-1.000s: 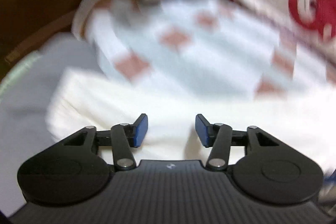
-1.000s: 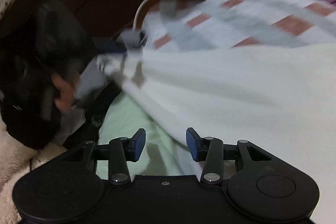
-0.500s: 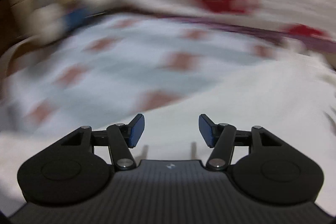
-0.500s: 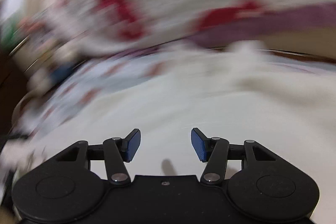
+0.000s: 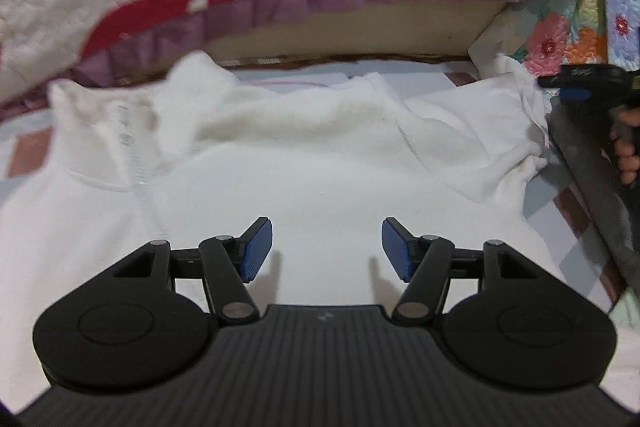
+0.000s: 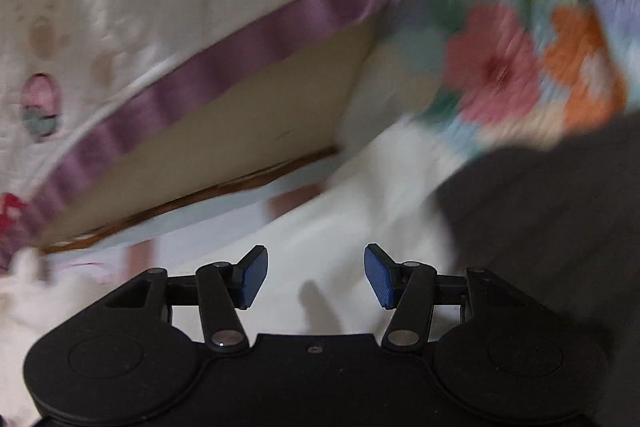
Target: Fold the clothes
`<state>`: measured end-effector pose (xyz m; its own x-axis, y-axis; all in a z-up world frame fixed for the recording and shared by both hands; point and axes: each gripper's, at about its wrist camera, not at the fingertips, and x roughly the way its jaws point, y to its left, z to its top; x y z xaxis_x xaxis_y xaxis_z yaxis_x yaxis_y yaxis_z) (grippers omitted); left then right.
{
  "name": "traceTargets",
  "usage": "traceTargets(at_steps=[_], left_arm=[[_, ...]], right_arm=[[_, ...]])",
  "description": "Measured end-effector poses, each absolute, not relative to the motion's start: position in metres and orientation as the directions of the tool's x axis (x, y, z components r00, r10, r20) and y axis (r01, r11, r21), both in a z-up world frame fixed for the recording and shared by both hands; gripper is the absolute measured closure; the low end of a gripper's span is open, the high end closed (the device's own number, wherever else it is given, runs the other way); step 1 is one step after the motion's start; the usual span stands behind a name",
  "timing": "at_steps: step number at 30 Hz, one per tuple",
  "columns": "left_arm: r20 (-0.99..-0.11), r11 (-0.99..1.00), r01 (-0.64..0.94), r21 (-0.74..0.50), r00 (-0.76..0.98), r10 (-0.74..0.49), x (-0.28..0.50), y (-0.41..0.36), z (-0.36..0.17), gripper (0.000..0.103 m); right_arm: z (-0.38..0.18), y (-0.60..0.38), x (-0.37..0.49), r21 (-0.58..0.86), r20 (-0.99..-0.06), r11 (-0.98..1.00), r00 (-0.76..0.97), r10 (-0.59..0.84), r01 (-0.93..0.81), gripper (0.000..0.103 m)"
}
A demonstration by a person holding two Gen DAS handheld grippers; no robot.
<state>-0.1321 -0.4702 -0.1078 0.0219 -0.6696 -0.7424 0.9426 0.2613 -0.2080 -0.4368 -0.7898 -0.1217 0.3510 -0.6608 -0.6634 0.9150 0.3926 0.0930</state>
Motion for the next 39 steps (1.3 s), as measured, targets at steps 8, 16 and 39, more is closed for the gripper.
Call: traceTargets(at_steps=[8, 16, 39], left_arm=[[-0.758, 0.246, 0.937, -0.247, -0.028, -0.652, -0.143, -0.503, -0.144, 0.041], [-0.717, 0.181, 0.954, -0.241, -0.049, -0.695, -0.154, -0.521, -0.142, 0.04], [-0.725, 0.178, 0.962, -0.205, -0.027, -0.688, -0.139, -0.528, -0.151, 0.038]], right_arm=[[-0.12, -0.89, -0.442, 0.252, -0.837, 0.204, 0.319, -0.444, 0.946, 0.035], [-0.131, -0.897, -0.405, 0.11, -0.892, 0.268, 0.214, -0.398, 0.957, 0.035], [-0.068, -0.916, -0.427, -0.246, -0.542, 0.143, -0.014, -0.84, 0.959, 0.094]])
